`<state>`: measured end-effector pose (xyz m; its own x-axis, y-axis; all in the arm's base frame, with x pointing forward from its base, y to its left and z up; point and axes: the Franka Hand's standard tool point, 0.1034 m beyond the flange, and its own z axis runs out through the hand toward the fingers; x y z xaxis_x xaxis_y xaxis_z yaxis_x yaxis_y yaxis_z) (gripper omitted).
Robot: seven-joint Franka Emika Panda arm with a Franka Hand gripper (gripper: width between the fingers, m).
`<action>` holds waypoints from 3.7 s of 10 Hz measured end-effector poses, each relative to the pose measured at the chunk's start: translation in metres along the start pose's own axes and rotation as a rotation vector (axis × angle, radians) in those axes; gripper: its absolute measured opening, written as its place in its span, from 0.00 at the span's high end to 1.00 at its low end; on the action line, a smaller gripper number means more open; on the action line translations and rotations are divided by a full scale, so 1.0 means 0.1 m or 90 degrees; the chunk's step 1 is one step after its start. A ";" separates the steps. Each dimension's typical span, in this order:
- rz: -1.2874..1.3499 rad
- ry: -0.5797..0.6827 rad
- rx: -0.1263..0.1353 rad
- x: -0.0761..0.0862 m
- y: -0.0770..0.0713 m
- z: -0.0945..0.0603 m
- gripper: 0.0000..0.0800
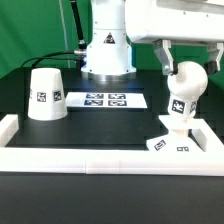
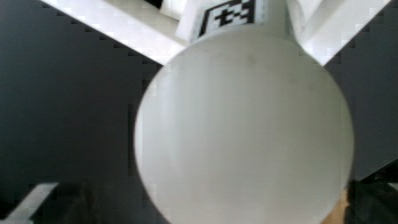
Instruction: Assemble lamp
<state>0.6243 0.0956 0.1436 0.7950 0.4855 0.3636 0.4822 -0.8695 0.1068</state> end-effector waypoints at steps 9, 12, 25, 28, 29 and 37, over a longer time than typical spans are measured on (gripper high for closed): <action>0.004 -0.262 0.095 -0.16 -0.13 0.12 0.13; 0.004 -0.260 0.094 -0.19 -0.09 0.14 0.13; 0.477 -0.277 0.009 -0.20 -0.17 0.10 0.28; 0.632 -0.269 -0.027 -0.22 -0.15 0.12 0.28; 0.695 -0.263 -0.043 -0.23 -0.16 0.11 0.28; 0.831 -0.268 -0.054 -0.20 -0.23 0.10 0.13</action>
Offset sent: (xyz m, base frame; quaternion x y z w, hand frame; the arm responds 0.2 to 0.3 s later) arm 0.0007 -0.0088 -0.0036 -0.0006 -0.1244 -0.0111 0.9922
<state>0.6018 0.1067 0.1244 0.7080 -0.7035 -0.0610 -0.7059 -0.7077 -0.0313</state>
